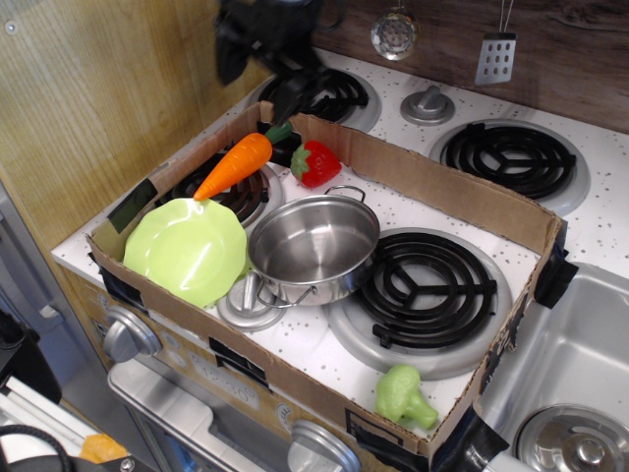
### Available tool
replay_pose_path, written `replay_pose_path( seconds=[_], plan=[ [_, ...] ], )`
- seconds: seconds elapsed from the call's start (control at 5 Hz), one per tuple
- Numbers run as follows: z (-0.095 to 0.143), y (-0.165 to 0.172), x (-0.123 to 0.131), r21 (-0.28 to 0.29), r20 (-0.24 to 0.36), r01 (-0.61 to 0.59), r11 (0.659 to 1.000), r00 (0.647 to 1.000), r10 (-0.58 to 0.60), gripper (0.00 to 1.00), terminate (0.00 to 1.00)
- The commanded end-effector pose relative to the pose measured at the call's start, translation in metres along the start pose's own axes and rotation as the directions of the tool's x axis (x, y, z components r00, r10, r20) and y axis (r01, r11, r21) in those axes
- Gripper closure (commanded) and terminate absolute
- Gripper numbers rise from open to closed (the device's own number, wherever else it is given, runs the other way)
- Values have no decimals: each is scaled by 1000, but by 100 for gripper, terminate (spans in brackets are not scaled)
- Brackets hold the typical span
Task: Take carrot off plate
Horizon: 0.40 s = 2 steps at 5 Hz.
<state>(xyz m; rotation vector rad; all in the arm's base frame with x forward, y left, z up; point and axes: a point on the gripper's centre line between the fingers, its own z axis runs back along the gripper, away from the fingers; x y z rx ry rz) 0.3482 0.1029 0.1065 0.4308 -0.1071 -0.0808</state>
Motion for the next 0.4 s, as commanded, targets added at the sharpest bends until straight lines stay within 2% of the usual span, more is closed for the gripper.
replay_pose_path(
  seconds=[0.0, 0.2],
  plan=[
    [31, 0, 4, -62, -23, -85, 994, 996, 84, 0, 0],
    [31, 0, 4, -62, -23, -85, 994, 996, 84, 0, 100]
  ],
)
